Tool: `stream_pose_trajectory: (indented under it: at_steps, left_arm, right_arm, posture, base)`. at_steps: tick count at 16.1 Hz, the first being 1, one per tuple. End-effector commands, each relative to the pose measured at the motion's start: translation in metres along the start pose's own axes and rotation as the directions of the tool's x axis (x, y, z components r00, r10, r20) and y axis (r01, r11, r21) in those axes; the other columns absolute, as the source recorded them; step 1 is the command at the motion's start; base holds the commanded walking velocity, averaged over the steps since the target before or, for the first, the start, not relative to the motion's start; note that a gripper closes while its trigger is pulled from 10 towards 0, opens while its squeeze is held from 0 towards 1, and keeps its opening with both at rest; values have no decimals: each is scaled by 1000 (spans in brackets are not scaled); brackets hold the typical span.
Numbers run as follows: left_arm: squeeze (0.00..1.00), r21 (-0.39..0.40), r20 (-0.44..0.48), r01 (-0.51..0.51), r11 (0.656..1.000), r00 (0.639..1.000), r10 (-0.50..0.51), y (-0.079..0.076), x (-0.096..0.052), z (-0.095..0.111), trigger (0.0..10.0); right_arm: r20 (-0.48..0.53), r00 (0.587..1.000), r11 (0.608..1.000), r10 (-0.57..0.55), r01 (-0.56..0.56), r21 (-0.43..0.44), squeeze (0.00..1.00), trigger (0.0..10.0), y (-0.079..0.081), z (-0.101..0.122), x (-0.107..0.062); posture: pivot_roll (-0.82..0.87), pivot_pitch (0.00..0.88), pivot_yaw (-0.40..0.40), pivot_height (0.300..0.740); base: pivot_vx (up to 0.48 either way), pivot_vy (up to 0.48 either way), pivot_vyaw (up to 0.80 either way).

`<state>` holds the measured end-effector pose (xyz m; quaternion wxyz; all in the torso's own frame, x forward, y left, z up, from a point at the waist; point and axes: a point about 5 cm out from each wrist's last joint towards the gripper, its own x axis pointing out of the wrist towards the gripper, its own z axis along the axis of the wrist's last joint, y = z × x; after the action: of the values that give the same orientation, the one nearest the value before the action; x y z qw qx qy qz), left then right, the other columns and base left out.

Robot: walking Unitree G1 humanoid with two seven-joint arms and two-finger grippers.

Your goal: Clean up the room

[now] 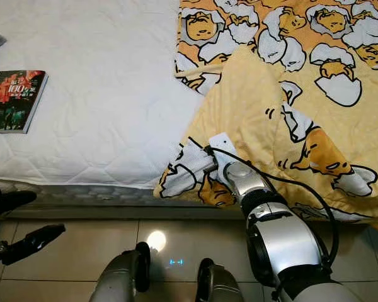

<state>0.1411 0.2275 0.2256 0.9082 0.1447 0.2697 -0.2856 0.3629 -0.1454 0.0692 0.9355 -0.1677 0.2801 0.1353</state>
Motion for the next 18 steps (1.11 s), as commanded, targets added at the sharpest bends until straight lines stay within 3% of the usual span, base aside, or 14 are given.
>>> stream_pose_trajectory:
  at_steps: [1, 6, 9, 10, 11, 12, 14, 16, 17, 18]
  left_arm:
    - [0, 10, -8, -10, 1000, 1000, 10, 0, -2, 0, 10000]
    - [0, 1, 15, -26, 1000, 1000, 26, 3, 4, 0, 10000]
    - [0, -8, 51, -32, 999, 998, 32, 4, 12, 2, 10000]
    - [0, -10, 60, -32, 999, 998, 33, 5, 14, 2, 10000]
    - [0, -13, 69, -32, 999, 997, 33, 5, 16, 2, 10000]
    - [0, -14, 73, -32, 999, 997, 33, 4, 16, 2, 10000]
    - [0, -18, 84, -29, 999, 996, 31, 3, 20, 2, 10000]
    - [0, -22, 89, -26, 999, 996, 27, 2, 22, 2, 10000]
    - [0, -22, 91, -21, 1000, 996, 23, 1, 25, 2, 10000]
    - [0, -24, 94, -17, 1000, 995, 19, 1, 28, 1, 10000]
  right_arm:
    - [-56, 998, 1000, 0, 2, 24, 0, 0, -2, -16, -1]
    - [-26, 999, 997, 28, -27, 68, 0, 0, -8, -15, -3]
    - [92, 978, 968, 187, -199, 155, 0, 0, 0, -2, -4]
    - [129, 949, 943, 288, -305, 136, 0, 0, 8, 1, -4]
    - [154, 881, 881, 447, -463, 96, 0, 0, 21, 0, -7]
    - [159, 845, 847, 511, -526, 77, 0, 0, 26, -2, -9]
    - [141, 614, 622, 776, -783, -9, 0, 0, 48, -20, -23]
    - [103, 512, 520, 853, -852, -63, 0, 0, 57, -33, -33]
    - [102, 539, 547, 836, -832, -94, 0, 0, 58, -35, -34]
    - [117, 590, 601, 799, -790, -119, 0, 588, 58, -35, -32]
  posture:
    - [353, 278, -4, 740]
    - [316, 249, -18, 740]
    - [292, 224, -29, 740]
    - [284, 216, -32, 740]
    - [275, 205, -36, 740]
    - [275, 205, -36, 740]
    - [267, 193, -37, 740]
    - [261, 189, -33, 740]
    - [254, 185, -30, 740]
    - [248, 180, -27, 740]
  base:
    - [0, 0, 0]
    - [0, 0, 0]
    - [0, 0, 0]
    - [0, 0, 0]
    - [0, 0, 0]
    - [0, 0, 0]
    - [0, 0, 0]
    - [0, 0, 0]
    - [0, 0, 0]
    - [0, 0, 0]
